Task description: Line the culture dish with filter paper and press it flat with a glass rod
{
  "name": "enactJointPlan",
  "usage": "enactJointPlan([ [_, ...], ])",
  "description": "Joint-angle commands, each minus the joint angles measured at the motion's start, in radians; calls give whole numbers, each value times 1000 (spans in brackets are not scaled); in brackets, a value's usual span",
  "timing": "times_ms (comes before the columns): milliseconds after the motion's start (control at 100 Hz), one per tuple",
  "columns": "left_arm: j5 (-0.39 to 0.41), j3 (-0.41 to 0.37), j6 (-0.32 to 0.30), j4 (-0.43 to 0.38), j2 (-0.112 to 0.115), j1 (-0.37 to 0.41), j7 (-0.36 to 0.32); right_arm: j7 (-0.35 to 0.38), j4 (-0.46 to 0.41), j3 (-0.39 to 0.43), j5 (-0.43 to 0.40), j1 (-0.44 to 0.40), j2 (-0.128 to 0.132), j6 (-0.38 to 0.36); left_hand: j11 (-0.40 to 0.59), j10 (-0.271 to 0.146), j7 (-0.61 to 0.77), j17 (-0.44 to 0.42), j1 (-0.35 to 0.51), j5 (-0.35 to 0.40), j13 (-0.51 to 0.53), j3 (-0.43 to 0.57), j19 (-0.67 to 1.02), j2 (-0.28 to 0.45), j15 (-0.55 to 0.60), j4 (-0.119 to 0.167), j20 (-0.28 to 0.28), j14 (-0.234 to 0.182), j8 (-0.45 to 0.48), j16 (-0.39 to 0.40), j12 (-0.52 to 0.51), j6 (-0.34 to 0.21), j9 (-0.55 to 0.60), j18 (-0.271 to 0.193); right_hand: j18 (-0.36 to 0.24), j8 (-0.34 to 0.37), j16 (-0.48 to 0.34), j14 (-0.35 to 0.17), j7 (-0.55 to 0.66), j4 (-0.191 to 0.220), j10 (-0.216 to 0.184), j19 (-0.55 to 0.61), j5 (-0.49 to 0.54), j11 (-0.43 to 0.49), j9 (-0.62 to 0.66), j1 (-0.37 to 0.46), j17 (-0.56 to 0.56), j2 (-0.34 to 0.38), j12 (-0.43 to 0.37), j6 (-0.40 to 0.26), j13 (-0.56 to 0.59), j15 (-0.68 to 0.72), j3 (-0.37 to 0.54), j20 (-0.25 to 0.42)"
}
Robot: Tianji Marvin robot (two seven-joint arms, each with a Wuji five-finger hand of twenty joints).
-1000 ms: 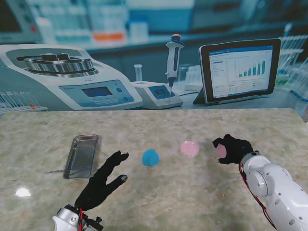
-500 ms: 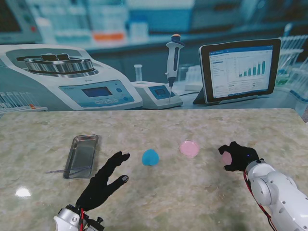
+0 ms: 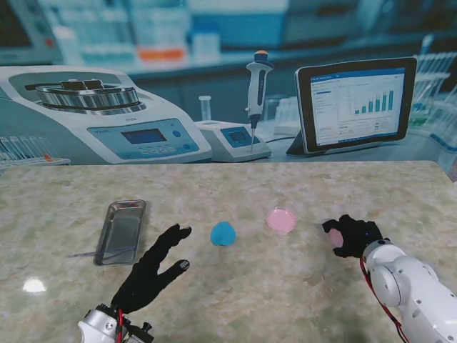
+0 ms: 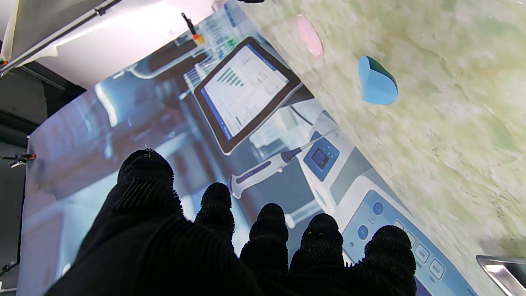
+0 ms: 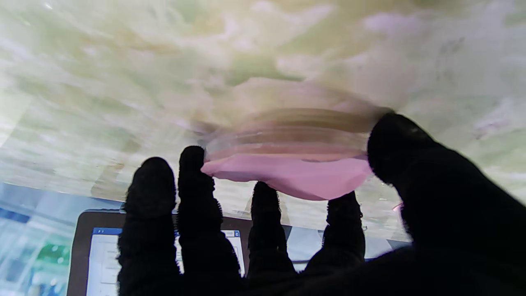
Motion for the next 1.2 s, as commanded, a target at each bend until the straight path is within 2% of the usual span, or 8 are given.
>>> enactJointPlan([
  [0, 1, -1, 1, -8, 0, 9, -3, 12, -1, -7, -6, -6, 1, 7, 7, -5, 11, -2, 7, -15, -28, -16, -44, 26, -8, 14, 16, -30, 0, 10, 23, -36, -19, -29, 44, 24, -15, 18, -34, 30, -21, -23, -20, -16, -9, 12, -28, 13, -13, -31, -47, -41, 14, 2],
  [140, 1, -3, 2, -11, 1, 11, -4, 25, -5, -13, -14, -4, 2, 12, 6, -4, 11, -2, 8, -14, -28, -16, -44, 27, -8, 14, 16, -29, 0, 9, 22, -35, -19, -30, 64, 37, -39, 30, -100, 29, -15, -63, -20, -78, -11, 4, -73, 12, -35, -27, -93, -86, -7, -14],
  [330, 1, -5, 3, -14, 1, 11, -6, 48, -17, -13, -26, -6, 4, 16, 6, -5, 12, -2, 8, -15, -28, -16, -44, 27, -8, 14, 16, -30, 0, 9, 22, -38, -19, -29, 101, 33, -84, 48, -232, 2, 1, -145, -27, -271, -13, -54, -137, 1, -112, -7, -164, -166, -87, -59],
  [460, 1, -5, 4, -15, 0, 12, -5, 57, -24, -9, -33, -9, 4, 16, 6, -5, 12, -2, 8, -15, -29, -16, -44, 27, -9, 14, 16, -30, 0, 8, 22, -35, -19, -29, 138, -43, -138, 54, -308, -12, 10, -242, -40, -394, -20, -98, -194, 13, -151, 14, -215, -249, -145, -133],
  [630, 1, -5, 5, -15, 1, 11, -6, 57, -41, 3, -31, -17, 2, 23, 6, -4, 12, -2, 8, -13, -28, -16, -44, 26, -8, 14, 16, -30, 0, 8, 22, -35, -20, -29, 169, -138, -200, 40, -366, -11, 4, -332, -26, -456, -24, -110, -249, 38, -161, 66, -250, -324, -181, -222],
  [790, 2, -5, 5, -15, 1, 11, -8, 45, -63, 24, -5, -25, -3, 17, 6, -4, 12, -2, 9, -13, -28, -16, -44, 27, -8, 14, 16, -30, 0, 7, 22, -35, -19, -30, 165, -165, -276, -72, -369, -6, -58, -388, -25, -422, -1, -95, -295, 64, -235, 94, -248, -387, -206, -300],
  [990, 6, -7, 8, -16, 2, 13, -9, 19, -101, 36, 58, -28, -13, -11, 6, -5, 13, -2, 10, -13, -28, -16, -45, 26, -8, 14, 15, -29, 1, 7, 22, -36, -19, -29, 64, -221, -349, -197, -404, 3, -55, -463, -14, -375, 12, -74, -351, 122, -350, 163, -240, -444, -238, -399],
  [1190, 11, -6, 10, -15, 3, 13, -12, 7, -128, 9, 142, -9, -21, -54, 6, -5, 13, -2, 9, -14, -28, -16, -45, 27, -8, 14, 15, -30, 1, 7, 22, -36, -19, -29, -18, -283, -363, -268, -411, 32, -53, -474, -6, -350, 8, -6, -362, 203, -358, 214, -223, -451, -234, -413],
])
